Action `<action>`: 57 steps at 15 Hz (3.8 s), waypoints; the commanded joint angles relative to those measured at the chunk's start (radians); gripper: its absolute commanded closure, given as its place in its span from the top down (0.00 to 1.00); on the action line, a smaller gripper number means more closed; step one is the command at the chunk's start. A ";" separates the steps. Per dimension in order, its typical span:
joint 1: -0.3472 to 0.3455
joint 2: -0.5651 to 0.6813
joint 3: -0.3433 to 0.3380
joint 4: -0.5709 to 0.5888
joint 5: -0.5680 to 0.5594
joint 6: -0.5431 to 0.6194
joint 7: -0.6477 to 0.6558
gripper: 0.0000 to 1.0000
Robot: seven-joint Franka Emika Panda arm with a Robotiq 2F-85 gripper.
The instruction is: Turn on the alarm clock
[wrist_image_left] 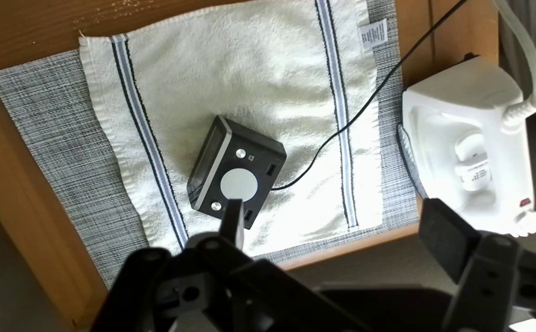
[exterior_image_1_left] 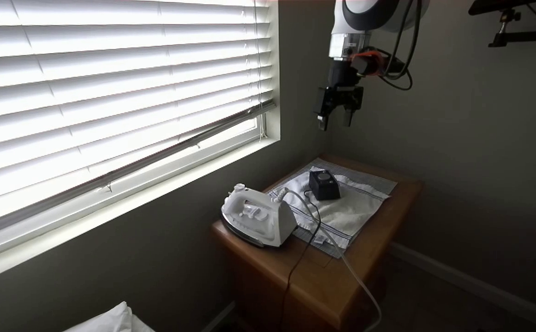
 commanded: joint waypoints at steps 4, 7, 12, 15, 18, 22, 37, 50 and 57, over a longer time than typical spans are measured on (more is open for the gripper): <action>0.047 0.086 -0.001 0.058 -0.024 0.077 0.147 0.45; 0.061 0.130 -0.014 0.086 -0.033 0.099 0.204 0.24; 0.045 0.225 -0.035 0.173 -0.008 0.089 0.245 0.00; 0.034 0.287 -0.054 0.226 -0.003 0.070 0.262 0.00; 0.025 0.345 -0.068 0.259 0.005 0.058 0.281 0.00; 0.030 0.308 -0.066 0.208 -0.005 0.086 0.253 0.01; 0.013 0.397 -0.058 0.285 0.006 0.017 0.242 0.00; -0.016 0.529 -0.043 0.448 0.020 -0.127 0.215 0.00; -0.050 0.591 -0.021 0.540 0.035 -0.182 0.167 0.00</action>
